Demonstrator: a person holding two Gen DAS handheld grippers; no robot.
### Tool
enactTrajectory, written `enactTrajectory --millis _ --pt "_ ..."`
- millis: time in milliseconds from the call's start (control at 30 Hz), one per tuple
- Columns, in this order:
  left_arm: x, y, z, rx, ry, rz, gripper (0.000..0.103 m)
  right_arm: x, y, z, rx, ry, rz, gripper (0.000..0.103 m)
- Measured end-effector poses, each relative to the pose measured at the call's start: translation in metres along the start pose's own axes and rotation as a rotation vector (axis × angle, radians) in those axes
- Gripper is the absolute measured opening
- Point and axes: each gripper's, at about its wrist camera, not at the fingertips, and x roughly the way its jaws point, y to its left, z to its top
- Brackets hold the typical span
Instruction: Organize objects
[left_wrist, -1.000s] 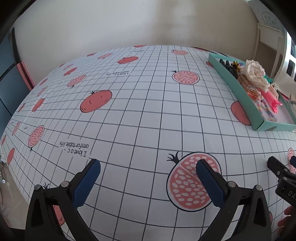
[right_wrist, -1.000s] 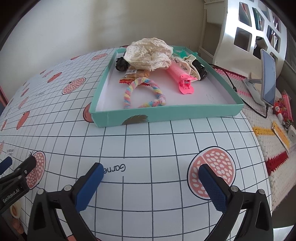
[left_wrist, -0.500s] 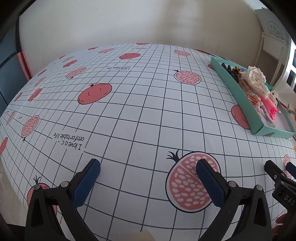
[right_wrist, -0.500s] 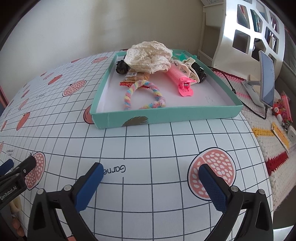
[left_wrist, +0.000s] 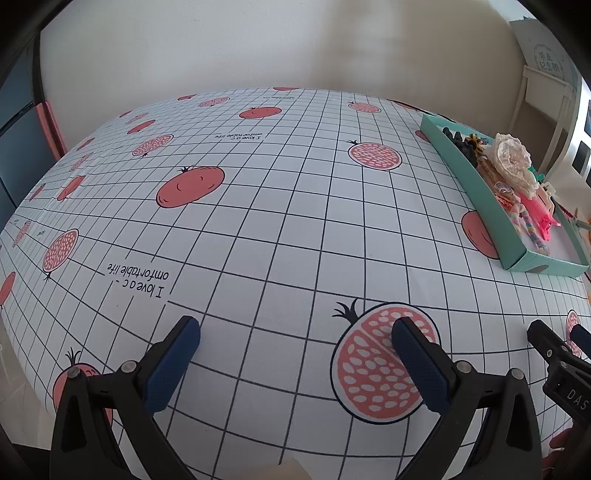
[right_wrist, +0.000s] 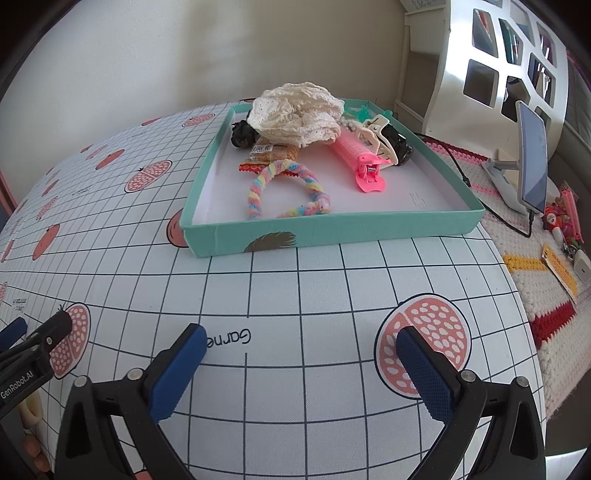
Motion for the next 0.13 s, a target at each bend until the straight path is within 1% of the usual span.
enactTrajectory --millis 133 --pt "0.0000 -0.0001 -0.0001 -0.001 0.000 0.001 0.103 0.0000 -0.0001 0.0000 0.000 0.000 0.000 0.103"
